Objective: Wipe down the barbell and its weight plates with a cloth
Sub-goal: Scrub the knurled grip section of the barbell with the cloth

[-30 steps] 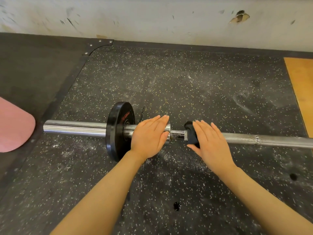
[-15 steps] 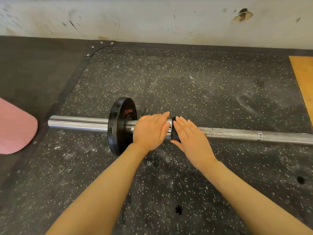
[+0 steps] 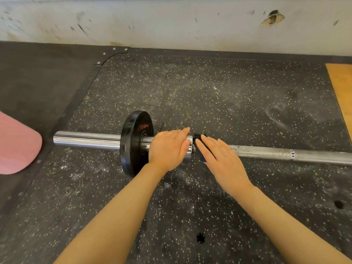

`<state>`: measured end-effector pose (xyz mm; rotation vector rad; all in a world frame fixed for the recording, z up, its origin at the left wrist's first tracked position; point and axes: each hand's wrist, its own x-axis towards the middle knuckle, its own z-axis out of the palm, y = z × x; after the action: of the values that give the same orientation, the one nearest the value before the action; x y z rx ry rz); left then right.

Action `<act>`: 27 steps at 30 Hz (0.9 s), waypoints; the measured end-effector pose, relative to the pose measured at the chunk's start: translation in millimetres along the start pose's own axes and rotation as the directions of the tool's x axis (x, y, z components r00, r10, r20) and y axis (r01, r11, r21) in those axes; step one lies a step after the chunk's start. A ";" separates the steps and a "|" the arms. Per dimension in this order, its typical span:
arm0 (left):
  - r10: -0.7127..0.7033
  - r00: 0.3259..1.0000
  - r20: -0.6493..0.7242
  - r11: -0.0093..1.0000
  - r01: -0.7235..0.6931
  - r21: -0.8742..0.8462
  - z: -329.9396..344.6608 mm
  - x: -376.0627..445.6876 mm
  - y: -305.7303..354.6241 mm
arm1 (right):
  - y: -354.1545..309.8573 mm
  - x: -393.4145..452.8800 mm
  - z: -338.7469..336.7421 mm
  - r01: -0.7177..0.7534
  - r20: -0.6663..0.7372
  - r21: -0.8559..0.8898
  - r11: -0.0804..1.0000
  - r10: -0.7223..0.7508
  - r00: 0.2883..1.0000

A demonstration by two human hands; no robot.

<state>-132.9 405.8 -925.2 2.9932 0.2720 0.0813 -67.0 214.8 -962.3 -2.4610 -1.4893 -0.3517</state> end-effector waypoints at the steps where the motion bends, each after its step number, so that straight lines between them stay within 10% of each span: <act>1: 0.001 1.000 0.001 1.000 -0.001 0.002 -0.6 0.1 0.2 | 0.9 0.6 -1.4 -0.018 0.011 -0.003 1.000 0.018 1.000; 27: -0.007 1.000 0.028 1.000 0.006 0.021 -3.2 25.0 -7.0 | 23.2 11.7 -15.3 -0.101 0.050 -0.004 0.995 0.101 0.994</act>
<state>-109.7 417.7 -922.0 3.0115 0.2812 0.0365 -42.3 209.1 -946.1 -2.5525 -1.3768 -0.2742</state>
